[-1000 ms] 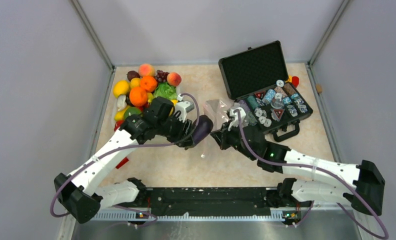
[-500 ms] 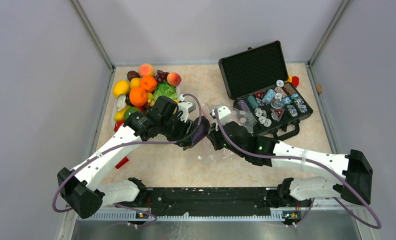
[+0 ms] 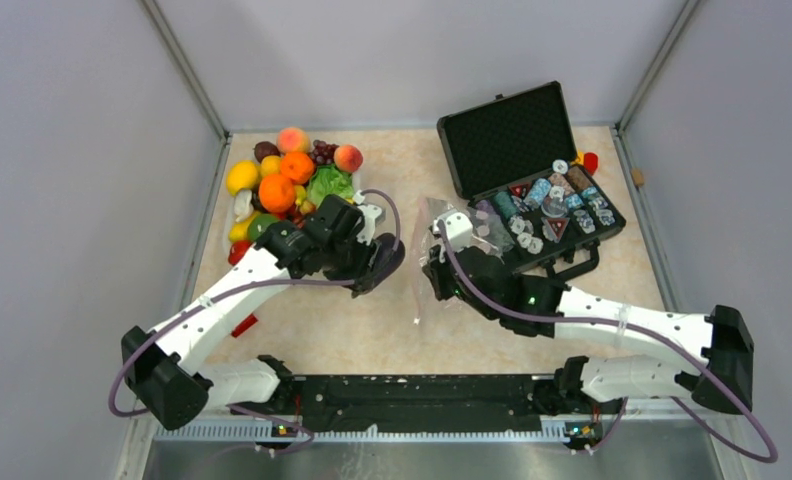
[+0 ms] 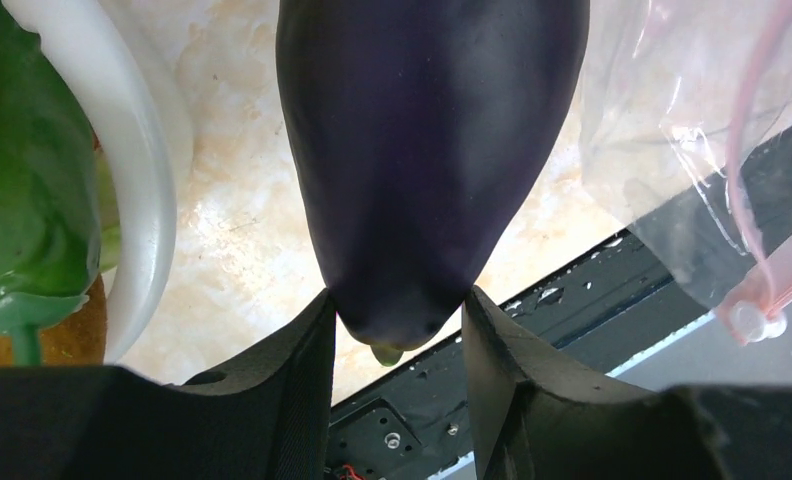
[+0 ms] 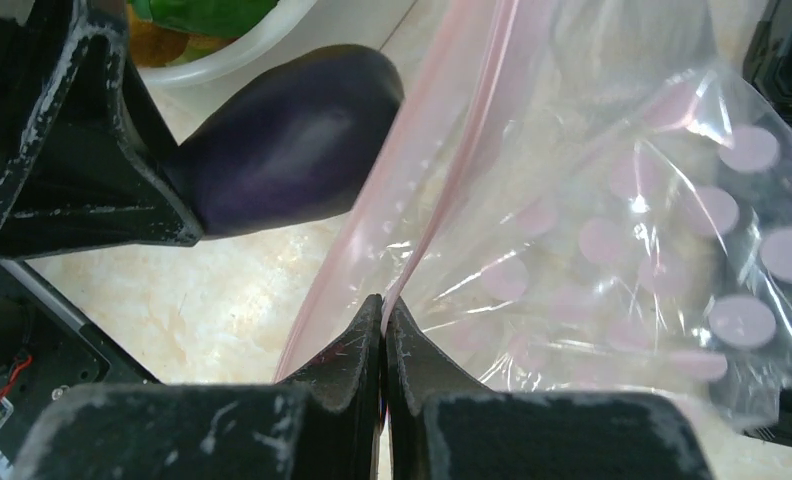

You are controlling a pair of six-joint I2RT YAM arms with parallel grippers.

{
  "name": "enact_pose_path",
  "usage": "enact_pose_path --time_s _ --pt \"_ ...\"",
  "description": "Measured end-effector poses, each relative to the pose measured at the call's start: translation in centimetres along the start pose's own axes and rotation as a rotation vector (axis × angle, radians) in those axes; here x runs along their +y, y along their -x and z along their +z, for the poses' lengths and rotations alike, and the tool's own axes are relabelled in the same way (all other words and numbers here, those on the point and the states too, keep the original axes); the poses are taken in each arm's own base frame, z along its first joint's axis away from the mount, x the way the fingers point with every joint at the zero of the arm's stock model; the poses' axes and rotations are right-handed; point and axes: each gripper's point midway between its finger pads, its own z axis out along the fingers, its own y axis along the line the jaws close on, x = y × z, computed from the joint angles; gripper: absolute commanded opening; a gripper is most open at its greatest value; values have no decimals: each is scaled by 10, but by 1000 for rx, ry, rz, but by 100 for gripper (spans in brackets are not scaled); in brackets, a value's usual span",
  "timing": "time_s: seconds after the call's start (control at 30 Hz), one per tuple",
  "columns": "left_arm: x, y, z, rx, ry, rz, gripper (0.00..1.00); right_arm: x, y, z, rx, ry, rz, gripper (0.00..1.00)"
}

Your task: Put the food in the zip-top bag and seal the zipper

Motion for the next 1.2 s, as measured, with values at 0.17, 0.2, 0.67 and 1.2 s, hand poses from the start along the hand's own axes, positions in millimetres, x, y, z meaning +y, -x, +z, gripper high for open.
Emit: enact_pose_path --time_s 0.17,0.2,0.67,1.2 --pt "-5 3 -8 -31 -24 6 5 -8 -1 -1 -12 -46 40 0" --pt "-7 6 -12 -53 -38 7 6 -11 -4 0 -10 -61 49 0" --pt "-47 43 -44 -473 -298 -79 3 -36 -19 10 -11 -75 318 0" --pt "-42 75 -13 -589 -299 -205 0 -41 -18 4 -55 -100 509 0"
